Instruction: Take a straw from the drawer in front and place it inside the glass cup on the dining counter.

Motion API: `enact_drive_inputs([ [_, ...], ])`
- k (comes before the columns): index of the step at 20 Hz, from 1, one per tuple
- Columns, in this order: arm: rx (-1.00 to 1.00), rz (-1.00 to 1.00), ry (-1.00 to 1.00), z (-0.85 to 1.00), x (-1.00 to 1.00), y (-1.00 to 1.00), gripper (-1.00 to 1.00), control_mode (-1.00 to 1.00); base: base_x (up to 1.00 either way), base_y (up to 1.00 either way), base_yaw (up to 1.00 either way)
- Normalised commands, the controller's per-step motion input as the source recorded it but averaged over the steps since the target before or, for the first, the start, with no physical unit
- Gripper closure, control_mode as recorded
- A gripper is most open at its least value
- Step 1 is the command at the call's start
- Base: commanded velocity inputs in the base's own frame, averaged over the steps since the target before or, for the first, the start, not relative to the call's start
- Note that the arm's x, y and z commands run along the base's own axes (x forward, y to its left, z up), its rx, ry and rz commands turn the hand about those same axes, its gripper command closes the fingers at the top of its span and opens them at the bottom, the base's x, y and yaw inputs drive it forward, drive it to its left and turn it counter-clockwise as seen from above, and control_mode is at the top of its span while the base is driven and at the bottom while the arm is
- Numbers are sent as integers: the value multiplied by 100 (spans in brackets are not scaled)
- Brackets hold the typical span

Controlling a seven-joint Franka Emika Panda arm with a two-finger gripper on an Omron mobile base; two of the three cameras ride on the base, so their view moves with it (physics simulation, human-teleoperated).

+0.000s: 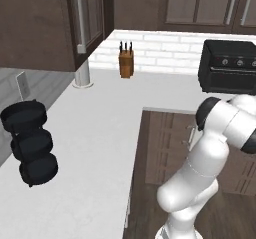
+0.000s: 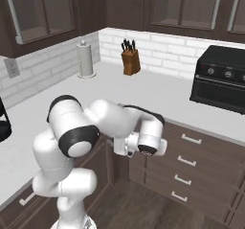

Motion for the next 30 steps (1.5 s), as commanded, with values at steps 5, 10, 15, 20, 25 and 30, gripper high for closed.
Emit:
enact_drive_inputs([
  [5,-5,-5,-15,-39,15,45,-100,-100,0,0,0],
  [10,-12,-20,0,-33,27,42,-100,-100,0,0,0],
  [15,-18,-33,0,-40,31,48,-100,-100,0,0,0],
  [20,-18,-26,1,-41,34,49,-100,-100,0,0,0],
  [25,-8,-7,5,-34,42,34,-100,-100,0,0,0],
  [30,-1,0,10,-36,40,16,-100,-100,0,0,0],
])
